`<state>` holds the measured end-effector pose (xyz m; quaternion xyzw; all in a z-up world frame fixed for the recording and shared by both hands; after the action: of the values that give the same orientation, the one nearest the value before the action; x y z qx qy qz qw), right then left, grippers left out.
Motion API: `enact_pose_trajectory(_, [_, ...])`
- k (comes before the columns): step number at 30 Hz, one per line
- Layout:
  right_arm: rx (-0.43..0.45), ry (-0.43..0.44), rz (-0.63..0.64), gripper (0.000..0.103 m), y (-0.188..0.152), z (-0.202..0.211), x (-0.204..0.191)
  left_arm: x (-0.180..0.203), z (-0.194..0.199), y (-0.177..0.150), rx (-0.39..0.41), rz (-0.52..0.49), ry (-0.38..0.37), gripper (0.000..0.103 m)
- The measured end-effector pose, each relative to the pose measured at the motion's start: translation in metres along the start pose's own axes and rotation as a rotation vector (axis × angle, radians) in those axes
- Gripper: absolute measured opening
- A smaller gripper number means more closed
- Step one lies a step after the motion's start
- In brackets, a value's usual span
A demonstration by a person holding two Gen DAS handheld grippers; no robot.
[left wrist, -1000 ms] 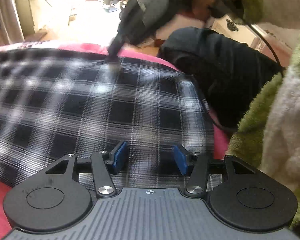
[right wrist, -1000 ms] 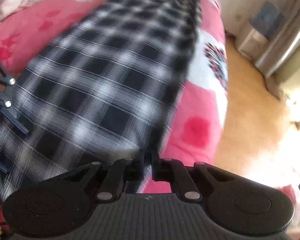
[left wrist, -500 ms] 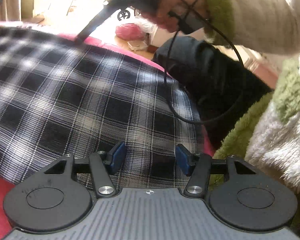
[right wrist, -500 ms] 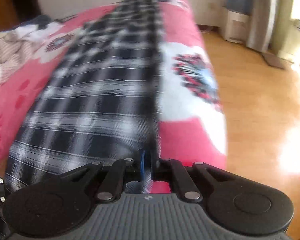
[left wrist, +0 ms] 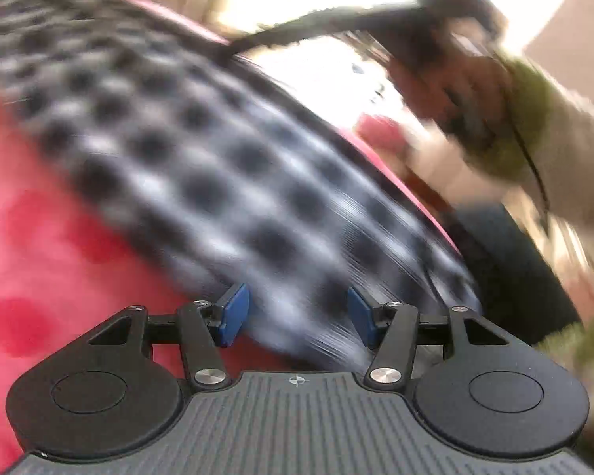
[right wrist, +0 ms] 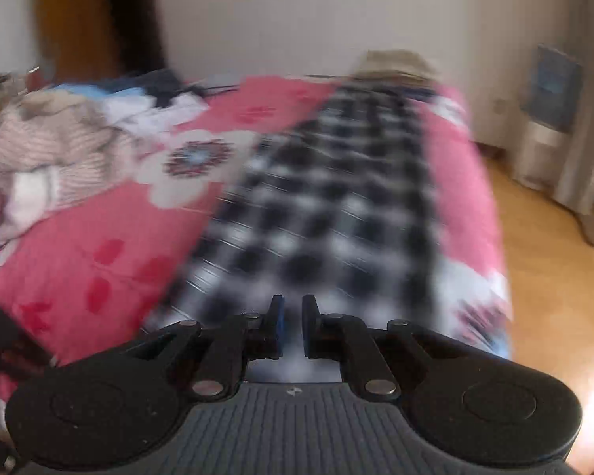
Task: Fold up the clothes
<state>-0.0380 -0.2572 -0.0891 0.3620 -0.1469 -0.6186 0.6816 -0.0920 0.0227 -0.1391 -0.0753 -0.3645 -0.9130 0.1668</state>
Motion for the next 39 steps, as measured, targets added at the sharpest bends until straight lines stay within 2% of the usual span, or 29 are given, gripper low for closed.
enact_pose_trajectory(2, [-0.010,0.035,0.023,0.024,0.011,-0.020,-0.016,-0.033,0.009,0.004,0.054,0.122,0.075,0.055])
enact_pose_trajectory(5, [-0.032,0.051,0.038,0.025,0.027,-0.049,-0.035,-0.075,0.018,0.012,0.132,0.256,0.192,0.055])
enact_pose_trajectory(8, [-0.052,0.050,0.027,0.025,0.047,-0.072,-0.039,-0.115,0.025,0.026,0.212,0.308,0.324,0.056])
enact_pose_trajectory(12, [-0.063,0.034,-0.007,0.025,0.074,-0.099,-0.037,-0.162,0.012,0.051,0.297,0.422,0.388,0.057])
enact_pose_trajectory(14, [-0.059,0.020,-0.024,0.025,0.087,-0.108,-0.035,-0.186,-0.001,0.068,0.306,0.431,0.415,0.057])
enact_pose_trajectory(17, [-0.055,0.002,-0.052,0.025,0.104,-0.122,-0.032,-0.220,-0.013,0.089,0.326,0.402,0.493,0.057])
enact_pose_trajectory(23, [-0.088,-0.019,-0.133,0.025,0.104,-0.130,-0.024,-0.264,-0.028,0.120,0.365,0.301,0.628,0.054])
enact_pose_trajectory(24, [-0.094,-0.025,-0.139,0.025,0.101,-0.131,-0.022,-0.267,-0.031,0.121,0.354,0.282,0.636,0.047])
enact_pose_trajectory(25, [-0.101,-0.032,-0.146,0.025,0.098,-0.132,-0.021,-0.270,-0.035,0.122,0.343,0.262,0.643,0.034])
enact_pose_trajectory(26, [-0.108,-0.038,-0.154,0.025,0.096,-0.133,-0.019,-0.272,-0.038,0.122,0.333,0.246,0.648,0.028])
enact_pose_trajectory(27, [-0.113,-0.044,-0.162,0.025,0.094,-0.133,-0.017,-0.274,-0.039,0.119,0.333,0.250,0.639,0.013])
enact_pose_trajectory(28, [-0.116,-0.051,-0.173,0.025,0.093,-0.134,-0.014,-0.275,-0.040,0.116,0.336,0.257,0.630,0.006])
enact_pose_trajectory(33, [-0.112,-0.069,-0.226,0.025,0.095,-0.139,-0.003,-0.278,-0.028,0.095,0.435,0.381,0.585,0.003])
enact_pose_trajectory(39, [-0.084,-0.068,-0.264,0.025,0.112,-0.157,0.000,-0.278,-0.019,0.075,0.485,0.541,0.554,0.002])
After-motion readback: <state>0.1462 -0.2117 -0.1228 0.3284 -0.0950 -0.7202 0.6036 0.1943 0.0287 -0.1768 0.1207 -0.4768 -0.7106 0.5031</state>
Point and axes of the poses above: each gripper's, at about its wrist camera, not at the fingertips, and z roughly against the way its jaws point, x to its right, y to its top, the point moved 2 cm from there along -z, roughly the way its jaws point, and after that the axes turned 14 degrees about -z, right-handed, at the moved point
